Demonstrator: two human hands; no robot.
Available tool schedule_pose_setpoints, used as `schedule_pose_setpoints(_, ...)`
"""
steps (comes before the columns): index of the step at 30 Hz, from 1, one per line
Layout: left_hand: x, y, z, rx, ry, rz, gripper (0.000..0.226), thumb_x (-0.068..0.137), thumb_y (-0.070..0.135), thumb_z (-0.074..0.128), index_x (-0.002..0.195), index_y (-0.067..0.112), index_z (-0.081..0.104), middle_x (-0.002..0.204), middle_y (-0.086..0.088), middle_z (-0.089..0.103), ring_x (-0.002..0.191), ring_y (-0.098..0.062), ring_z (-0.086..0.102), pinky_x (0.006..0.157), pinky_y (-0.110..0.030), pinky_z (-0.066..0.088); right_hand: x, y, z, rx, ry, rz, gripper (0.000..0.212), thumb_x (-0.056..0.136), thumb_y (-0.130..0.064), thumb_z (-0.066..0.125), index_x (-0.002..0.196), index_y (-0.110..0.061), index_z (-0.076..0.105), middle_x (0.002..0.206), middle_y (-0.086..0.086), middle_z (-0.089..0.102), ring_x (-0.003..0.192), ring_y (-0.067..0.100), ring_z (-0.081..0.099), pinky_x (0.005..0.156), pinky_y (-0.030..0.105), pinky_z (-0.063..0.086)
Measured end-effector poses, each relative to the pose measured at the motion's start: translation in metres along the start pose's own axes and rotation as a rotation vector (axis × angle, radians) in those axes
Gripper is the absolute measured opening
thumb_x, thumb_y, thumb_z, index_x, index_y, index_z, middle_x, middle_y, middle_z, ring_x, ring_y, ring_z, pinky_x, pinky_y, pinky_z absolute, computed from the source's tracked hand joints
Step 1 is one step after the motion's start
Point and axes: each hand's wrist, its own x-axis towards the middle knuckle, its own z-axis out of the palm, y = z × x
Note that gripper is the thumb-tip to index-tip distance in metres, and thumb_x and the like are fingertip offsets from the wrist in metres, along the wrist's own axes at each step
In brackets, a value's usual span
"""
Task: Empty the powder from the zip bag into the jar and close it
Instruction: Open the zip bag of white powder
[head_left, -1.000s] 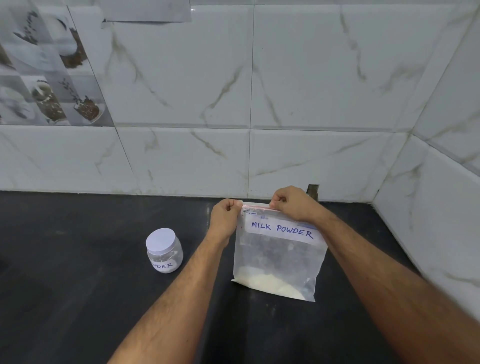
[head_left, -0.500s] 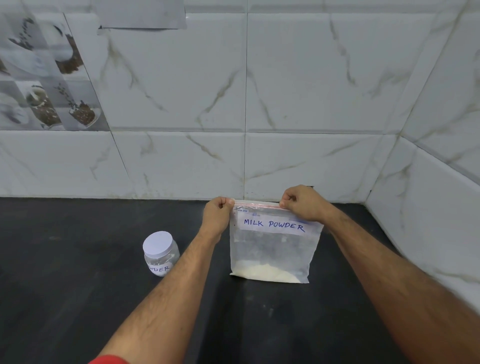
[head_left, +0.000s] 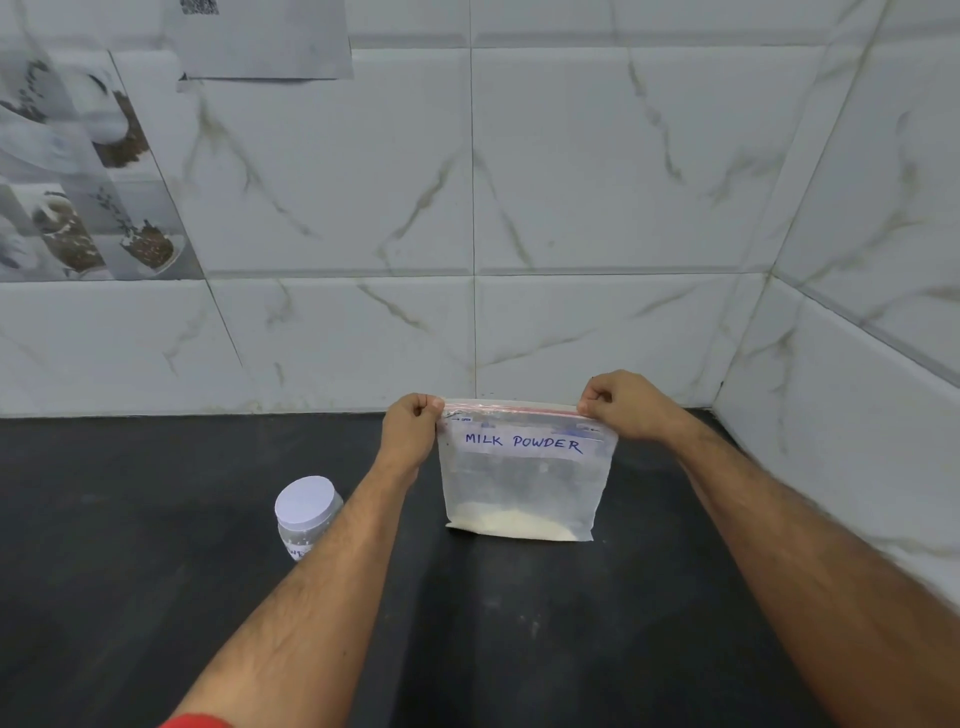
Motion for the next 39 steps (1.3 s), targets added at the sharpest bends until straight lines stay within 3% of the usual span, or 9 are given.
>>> schedule_pose_setpoints(8,0.008,0.003,-0.01,0.015,0.016,0.016,0.021,0.1,0.016,0.054,0.081,0.012,0.063,0.081,-0.005,0.065,0.079,-0.018,0.06,0.077,-0.028,0.051,-0.006,0.007,-0.008,-0.007,0.026,-0.009,0.015,0.092,-0.019,0.064,0.078,-0.014,0.066,0.072,-0.013,0.06,0.068,0.004,0.053,0.059,0.018,0.036)
schedule_pose_setpoints(13,0.009,0.005,-0.01,0.026,0.05,0.024,0.017,0.099,0.017,0.055,0.086,0.01,0.064,0.085,-0.004,0.067,0.081,-0.017,0.059,0.073,-0.026,0.049,-0.007,0.005,-0.009,0.034,0.051,-0.001,0.019,0.091,-0.016,0.064,0.072,-0.015,0.063,0.073,-0.008,0.063,0.066,0.007,0.054,0.063,0.024,0.042)
schedule_pose_setpoints(19,0.004,0.011,-0.01,0.066,0.228,-0.018,0.019,0.095,0.035,0.061,0.097,0.016,0.065,0.095,0.004,0.065,0.092,-0.016,0.059,0.078,-0.03,0.045,-0.01,-0.012,-0.004,0.152,0.201,-0.014,0.017,0.09,-0.009,0.06,0.075,-0.013,0.066,0.061,-0.013,0.058,0.06,0.005,0.054,0.063,0.024,0.041)
schedule_pose_setpoints(23,-0.009,0.013,0.0,0.04,0.123,-0.085,0.049,0.091,0.056,0.059,0.064,0.015,0.055,0.062,0.002,0.052,0.057,-0.017,0.044,0.061,-0.03,0.039,-0.016,-0.016,0.009,0.229,0.278,-0.051,0.016,0.091,-0.007,0.06,0.076,-0.012,0.065,0.063,-0.014,0.058,0.061,0.004,0.054,0.064,0.023,0.041)
schedule_pose_setpoints(26,-0.024,0.024,0.016,0.061,-0.026,-0.124,0.063,0.09,0.065,0.053,0.072,0.006,0.068,0.06,0.0,0.056,0.047,-0.013,0.039,0.047,-0.024,0.033,-0.02,-0.024,0.015,0.229,0.3,-0.116,0.013,0.091,-0.009,0.062,0.078,-0.012,0.066,0.068,-0.015,0.06,0.063,0.001,0.053,0.064,0.02,0.04)
schedule_pose_setpoints(29,-0.033,0.041,0.03,-0.014,-0.156,-0.208,0.057,0.094,0.061,0.049,0.072,0.012,0.065,0.056,0.004,0.055,0.045,-0.009,0.036,0.038,-0.019,0.025,-0.022,-0.03,0.019,0.226,0.295,-0.158,0.01,0.09,-0.011,0.063,0.081,-0.01,0.068,0.07,-0.015,0.059,0.062,0.0,0.053,0.062,0.016,0.038)
schedule_pose_setpoints(33,-0.033,0.047,0.033,-0.106,-0.198,-0.265,0.039,0.098,0.035,0.054,0.065,0.015,0.055,0.058,0.003,0.049,0.041,-0.007,0.031,0.036,-0.018,0.018,-0.028,-0.03,0.022,0.243,0.294,-0.161,0.01,0.089,-0.01,0.066,0.08,-0.01,0.069,0.065,-0.016,0.057,0.061,-0.004,0.054,0.061,0.017,0.037)
schedule_pose_setpoints(36,-0.034,0.046,0.032,-0.092,-0.248,-0.229,0.033,0.098,0.025,0.052,0.066,0.015,0.053,0.059,0.003,0.051,0.042,-0.007,0.031,0.036,-0.018,0.017,-0.03,-0.026,0.021,0.287,0.295,-0.098,0.008,0.086,-0.015,0.068,0.078,-0.014,0.07,0.069,-0.013,0.065,0.065,-0.004,0.057,0.064,0.018,0.041)
schedule_pose_setpoints(39,-0.036,0.047,0.034,0.007,-0.25,-0.138,0.028,0.094,0.019,0.051,0.067,0.013,0.051,0.062,0.001,0.052,0.045,-0.009,0.034,0.038,-0.019,0.019,-0.029,-0.026,0.013,0.228,0.233,-0.004,0.016,0.082,-0.033,0.072,0.074,-0.02,0.068,0.069,-0.009,0.066,0.066,0.005,0.058,0.064,0.026,0.046)
